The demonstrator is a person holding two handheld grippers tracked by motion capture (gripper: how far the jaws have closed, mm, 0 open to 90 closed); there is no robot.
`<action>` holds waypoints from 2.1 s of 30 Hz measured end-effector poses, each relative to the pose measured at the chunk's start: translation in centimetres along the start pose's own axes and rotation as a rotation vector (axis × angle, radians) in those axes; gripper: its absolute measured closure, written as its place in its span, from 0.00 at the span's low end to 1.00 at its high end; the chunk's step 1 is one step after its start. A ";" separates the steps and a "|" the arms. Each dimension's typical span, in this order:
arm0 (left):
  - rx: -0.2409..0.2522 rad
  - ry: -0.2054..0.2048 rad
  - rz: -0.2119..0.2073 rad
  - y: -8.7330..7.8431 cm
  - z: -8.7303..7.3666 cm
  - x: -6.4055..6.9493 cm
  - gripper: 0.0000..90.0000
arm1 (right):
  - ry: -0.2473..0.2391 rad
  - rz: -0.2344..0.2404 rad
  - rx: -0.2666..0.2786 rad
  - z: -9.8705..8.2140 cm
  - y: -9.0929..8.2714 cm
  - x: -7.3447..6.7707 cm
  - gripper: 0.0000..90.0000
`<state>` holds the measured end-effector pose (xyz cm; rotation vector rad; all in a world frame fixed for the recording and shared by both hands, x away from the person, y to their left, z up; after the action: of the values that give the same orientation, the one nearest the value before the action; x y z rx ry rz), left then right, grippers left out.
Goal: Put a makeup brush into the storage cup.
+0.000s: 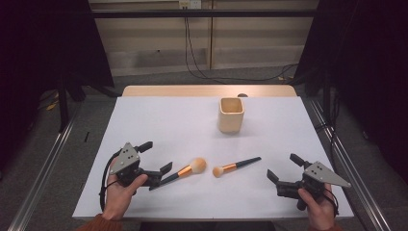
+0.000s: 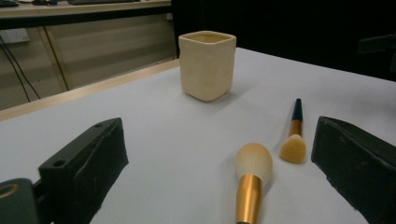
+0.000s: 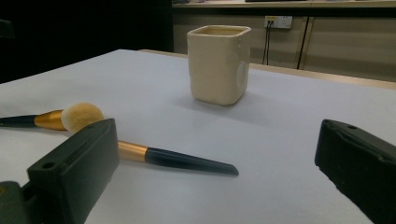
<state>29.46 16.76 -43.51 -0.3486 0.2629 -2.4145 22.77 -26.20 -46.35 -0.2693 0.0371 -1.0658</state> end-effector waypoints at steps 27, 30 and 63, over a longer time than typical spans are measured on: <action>-0.232 0.024 -0.122 5.1 1.1 1.2 0.04 | -0.006 0.006 -0.009 -0.1 0.0 0.0 0.00; -0.306 0.022 -0.131 5.5 1.0 1.3 0.04 | -0.001 0.005 -0.009 -0.1 0.1 -0.1 0.00; -0.980 0.128 -0.099 8.1 -1.7 -0.2 0.06 | -0.017 0.019 -0.035 -0.3 0.3 -0.3 0.00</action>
<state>33.89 10.97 -47.42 -0.6318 1.5189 -2.2317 22.86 -25.84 -46.77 -0.3088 0.0429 -1.0442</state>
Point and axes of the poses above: each handheld gripper's, and its own axes: y roughly forward along the jaws, z roughly out of its top, x roughly to its right, the point moved 4 cm from there along y, roughly forward along the jaws, and after that the axes turned 10 degrees about -y, right-handed, at the moved point
